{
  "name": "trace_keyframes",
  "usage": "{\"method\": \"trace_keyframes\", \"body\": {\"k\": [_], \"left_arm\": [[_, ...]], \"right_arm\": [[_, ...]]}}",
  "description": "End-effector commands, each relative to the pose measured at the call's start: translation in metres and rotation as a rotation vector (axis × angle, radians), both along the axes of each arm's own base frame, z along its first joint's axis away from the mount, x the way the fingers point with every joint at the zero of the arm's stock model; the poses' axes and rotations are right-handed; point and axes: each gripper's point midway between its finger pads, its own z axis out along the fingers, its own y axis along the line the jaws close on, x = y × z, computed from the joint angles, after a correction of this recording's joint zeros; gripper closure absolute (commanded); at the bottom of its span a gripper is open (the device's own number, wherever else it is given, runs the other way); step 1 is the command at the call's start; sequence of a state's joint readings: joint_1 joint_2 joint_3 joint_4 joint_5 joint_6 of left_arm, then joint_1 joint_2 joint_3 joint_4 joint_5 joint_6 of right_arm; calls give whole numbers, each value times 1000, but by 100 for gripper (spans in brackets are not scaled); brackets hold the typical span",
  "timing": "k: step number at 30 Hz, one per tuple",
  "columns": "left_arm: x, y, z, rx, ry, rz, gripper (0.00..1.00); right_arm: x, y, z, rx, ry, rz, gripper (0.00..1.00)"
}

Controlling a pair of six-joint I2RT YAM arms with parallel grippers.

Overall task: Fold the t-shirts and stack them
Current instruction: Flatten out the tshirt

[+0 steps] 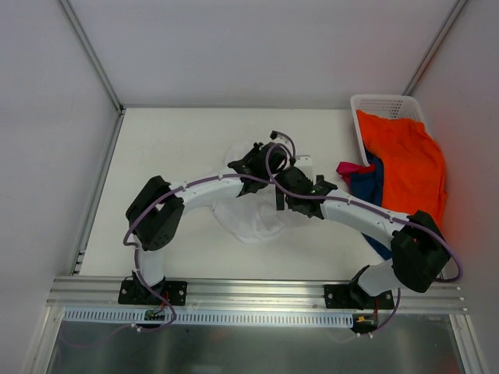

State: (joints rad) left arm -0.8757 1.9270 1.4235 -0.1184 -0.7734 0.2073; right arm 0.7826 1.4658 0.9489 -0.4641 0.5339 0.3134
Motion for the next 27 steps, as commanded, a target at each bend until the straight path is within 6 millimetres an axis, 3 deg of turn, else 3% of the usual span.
{"method": "trace_keyframes", "body": {"k": [1, 5, 10, 14, 20, 27], "left_arm": [[-13, 11, 94, -92, -149, -13, 100], [-27, 37, 137, -80, -218, 15, 100], [-45, 69, 171, -39, -277, 61, 100], [-67, 108, 211, -17, -347, 106, 100], [-94, 153, 238, 1, -405, 147, 100], [-126, 204, 262, -29, -473, 223, 100]], "right_arm": [[-7, -3, 1, -25, 44, 30, 1], [-7, -4, 12, -33, 34, 38, 1], [-3, -3, 25, -27, 10, 42, 0], [7, -2, 35, -48, -19, 48, 0], [22, 14, 46, -47, -18, 79, 1], [21, 18, 41, -47, 5, 83, 1]]}}
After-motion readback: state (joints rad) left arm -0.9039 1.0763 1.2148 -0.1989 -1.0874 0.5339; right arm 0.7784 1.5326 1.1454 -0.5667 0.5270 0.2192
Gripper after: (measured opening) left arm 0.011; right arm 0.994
